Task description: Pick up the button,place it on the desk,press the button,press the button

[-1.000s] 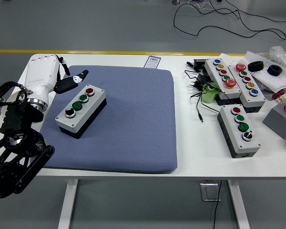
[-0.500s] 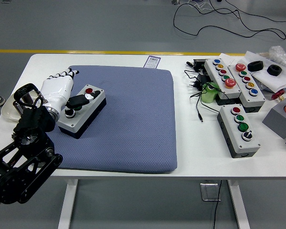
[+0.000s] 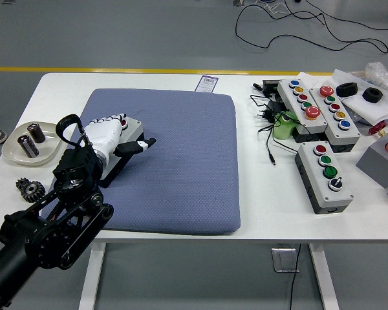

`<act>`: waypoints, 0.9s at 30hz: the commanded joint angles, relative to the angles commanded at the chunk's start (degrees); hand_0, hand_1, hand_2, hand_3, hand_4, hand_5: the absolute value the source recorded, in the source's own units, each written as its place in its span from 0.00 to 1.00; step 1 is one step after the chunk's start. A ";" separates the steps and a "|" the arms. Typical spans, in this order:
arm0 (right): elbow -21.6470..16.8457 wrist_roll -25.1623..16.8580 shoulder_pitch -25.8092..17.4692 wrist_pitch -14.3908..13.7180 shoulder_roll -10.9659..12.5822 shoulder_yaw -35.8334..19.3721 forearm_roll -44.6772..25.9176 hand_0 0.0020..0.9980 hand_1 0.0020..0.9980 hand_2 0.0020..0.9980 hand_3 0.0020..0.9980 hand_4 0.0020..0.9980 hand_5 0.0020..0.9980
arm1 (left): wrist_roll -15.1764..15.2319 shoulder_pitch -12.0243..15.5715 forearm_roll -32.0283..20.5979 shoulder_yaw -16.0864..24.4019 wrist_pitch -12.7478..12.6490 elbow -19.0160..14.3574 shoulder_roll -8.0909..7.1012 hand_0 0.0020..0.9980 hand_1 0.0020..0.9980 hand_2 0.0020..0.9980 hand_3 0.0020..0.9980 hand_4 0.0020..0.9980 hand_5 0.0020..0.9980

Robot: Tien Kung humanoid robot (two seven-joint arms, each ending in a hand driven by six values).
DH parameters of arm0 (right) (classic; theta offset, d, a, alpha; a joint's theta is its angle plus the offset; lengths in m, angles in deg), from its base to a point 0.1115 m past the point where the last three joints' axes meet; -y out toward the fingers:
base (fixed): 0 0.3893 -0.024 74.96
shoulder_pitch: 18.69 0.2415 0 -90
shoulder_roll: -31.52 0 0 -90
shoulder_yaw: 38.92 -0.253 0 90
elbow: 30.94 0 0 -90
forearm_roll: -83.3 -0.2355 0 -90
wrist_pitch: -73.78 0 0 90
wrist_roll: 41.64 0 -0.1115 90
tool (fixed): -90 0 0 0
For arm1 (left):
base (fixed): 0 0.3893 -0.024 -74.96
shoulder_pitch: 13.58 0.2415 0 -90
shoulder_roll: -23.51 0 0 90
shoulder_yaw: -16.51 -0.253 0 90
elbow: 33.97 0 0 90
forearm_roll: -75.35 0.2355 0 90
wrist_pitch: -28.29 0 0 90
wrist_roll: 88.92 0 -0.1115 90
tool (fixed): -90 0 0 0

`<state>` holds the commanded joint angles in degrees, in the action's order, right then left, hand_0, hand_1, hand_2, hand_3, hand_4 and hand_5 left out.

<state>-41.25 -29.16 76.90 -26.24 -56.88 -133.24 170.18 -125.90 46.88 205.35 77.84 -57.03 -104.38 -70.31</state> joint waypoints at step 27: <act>0.00 0.06 0.08 0.02 0.05 -0.22 0.38 0.66 0.67 0.69 0.59 0.42 0.26 | 0.00 2.57 0.00 9.93 3.41 3.51 2.74 0.93 1.00 1.00 1.00 1.00 0.81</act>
<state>-41.25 -29.10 76.98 -26.22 -56.83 -133.46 170.56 -125.90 49.45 205.35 87.77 -53.62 -100.87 -67.57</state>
